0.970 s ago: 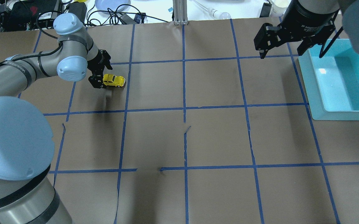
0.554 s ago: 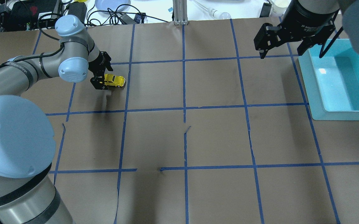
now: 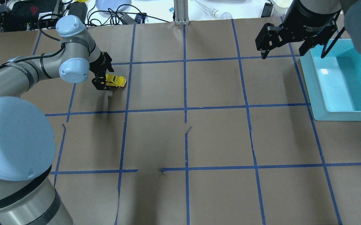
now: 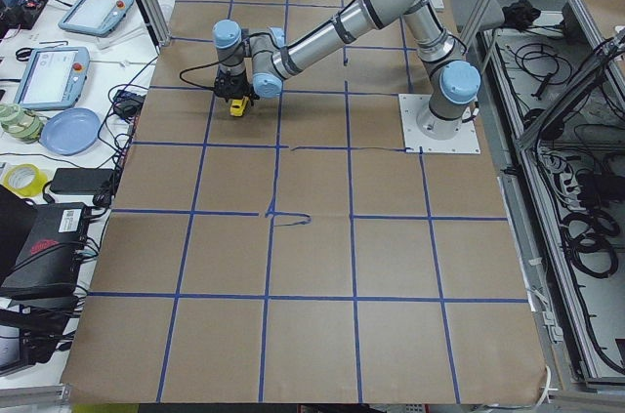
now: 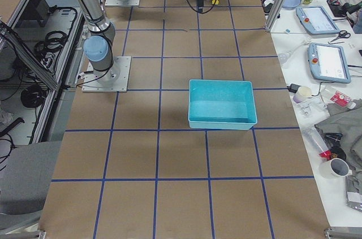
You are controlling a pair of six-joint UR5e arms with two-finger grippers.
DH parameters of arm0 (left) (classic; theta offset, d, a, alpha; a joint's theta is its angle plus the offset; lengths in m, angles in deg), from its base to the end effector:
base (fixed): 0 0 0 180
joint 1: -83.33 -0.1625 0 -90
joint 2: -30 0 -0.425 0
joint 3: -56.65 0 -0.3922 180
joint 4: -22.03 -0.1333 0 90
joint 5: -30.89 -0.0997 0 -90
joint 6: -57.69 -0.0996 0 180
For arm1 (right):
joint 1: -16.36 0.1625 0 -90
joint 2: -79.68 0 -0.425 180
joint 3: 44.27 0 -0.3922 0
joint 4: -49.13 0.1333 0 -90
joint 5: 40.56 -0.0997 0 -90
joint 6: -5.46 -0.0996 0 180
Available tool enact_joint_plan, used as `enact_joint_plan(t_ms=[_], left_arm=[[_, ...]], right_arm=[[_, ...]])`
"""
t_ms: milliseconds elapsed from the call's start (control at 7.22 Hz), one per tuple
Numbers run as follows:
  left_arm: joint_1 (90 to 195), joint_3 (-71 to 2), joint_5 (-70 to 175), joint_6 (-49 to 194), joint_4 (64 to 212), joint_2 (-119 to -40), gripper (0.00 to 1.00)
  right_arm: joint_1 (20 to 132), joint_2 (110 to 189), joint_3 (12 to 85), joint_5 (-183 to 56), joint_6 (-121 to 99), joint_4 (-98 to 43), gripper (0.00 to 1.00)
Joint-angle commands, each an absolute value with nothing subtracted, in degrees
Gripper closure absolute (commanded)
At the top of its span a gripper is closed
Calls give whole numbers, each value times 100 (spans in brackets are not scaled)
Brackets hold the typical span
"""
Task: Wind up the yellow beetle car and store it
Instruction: 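Push the held car along the table toward the blue bin with the left gripper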
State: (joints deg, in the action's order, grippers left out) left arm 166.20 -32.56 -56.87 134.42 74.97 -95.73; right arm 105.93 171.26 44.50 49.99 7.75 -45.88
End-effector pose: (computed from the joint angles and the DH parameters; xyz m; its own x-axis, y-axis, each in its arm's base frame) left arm -0.0526 -0.6848 0.1871 -0.1069 -0.9933 0.0450 -0.9937 0.1083 0.0295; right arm 0.1286 -0.4933 0.5215 -0.9994 -0.0308 0.0149 -0.0325 0.9902 -0.1356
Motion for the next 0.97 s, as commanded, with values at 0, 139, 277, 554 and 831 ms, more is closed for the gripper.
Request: enact_joint_plan(t_ms=[0,139,277,554,831], left_arm=[[16621,-3221,-5395,13503,7502,-9543,99],[16621,-3273,-5132,13555,7502,-9516,100],[16621,-3300,-5155,13547,7511,-9490,100],[16656,-3213,-5138,13599,7572,-9350,100],[16945,-3282,-4475,14553,7590,-9087,100]], right_arm=[[10592,17126,4450,4997,775,-4588,0],[10592,17135,4450,4997,775,-4588,0],[10592,17126,4450,4997,775,-4588,0],[10592,17135,4450,4997,775,-4588,0],[10592,17135,4450,4997,775,-4580,0]])
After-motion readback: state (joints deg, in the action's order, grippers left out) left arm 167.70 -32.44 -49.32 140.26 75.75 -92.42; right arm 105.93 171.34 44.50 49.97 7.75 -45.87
